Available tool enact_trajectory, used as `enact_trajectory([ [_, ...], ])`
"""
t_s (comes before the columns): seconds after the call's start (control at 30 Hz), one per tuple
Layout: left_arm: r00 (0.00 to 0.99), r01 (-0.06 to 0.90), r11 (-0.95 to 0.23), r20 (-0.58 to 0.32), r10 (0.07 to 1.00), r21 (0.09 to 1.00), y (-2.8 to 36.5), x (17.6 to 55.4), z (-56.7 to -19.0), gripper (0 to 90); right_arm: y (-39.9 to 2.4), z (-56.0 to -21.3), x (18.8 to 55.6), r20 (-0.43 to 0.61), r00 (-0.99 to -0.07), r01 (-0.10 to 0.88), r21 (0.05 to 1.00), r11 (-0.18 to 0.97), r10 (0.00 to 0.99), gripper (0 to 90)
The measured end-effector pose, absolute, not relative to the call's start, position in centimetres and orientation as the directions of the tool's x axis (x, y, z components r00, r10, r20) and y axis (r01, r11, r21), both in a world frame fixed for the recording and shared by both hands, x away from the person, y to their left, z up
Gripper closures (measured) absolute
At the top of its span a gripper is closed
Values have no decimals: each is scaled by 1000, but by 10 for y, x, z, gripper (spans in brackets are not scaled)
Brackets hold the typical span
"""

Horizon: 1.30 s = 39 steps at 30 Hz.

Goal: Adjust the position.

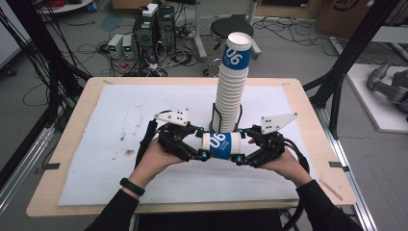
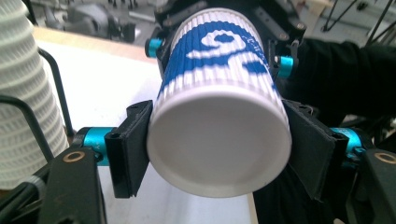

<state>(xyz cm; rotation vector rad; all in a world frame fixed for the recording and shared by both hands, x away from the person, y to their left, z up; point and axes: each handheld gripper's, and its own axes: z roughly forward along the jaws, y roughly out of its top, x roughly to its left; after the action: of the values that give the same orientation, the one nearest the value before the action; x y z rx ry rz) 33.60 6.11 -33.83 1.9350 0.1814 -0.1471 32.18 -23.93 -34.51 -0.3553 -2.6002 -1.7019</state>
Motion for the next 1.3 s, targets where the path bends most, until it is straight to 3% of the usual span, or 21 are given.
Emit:
enact_trajectory([
  [0.43,988,155,-573,-133,81,805,46,329,-336,235,-230,-347,317,63,-986,135,840,525,154,219],
  [0.57,990,139,-595,-135,52,792,42,328,-340,288,-227,-347,315,42,-988,119,827,550,151,197],
  [0.97,990,139,-436,-129,52,889,64,336,-334,291,-244,-337,319,134,-975,191,913,362,175,133],
  [1.3,991,133,-338,-123,51,932,68,335,-332,291,-242,-341,321,196,-963,249,912,325,188,132],
])
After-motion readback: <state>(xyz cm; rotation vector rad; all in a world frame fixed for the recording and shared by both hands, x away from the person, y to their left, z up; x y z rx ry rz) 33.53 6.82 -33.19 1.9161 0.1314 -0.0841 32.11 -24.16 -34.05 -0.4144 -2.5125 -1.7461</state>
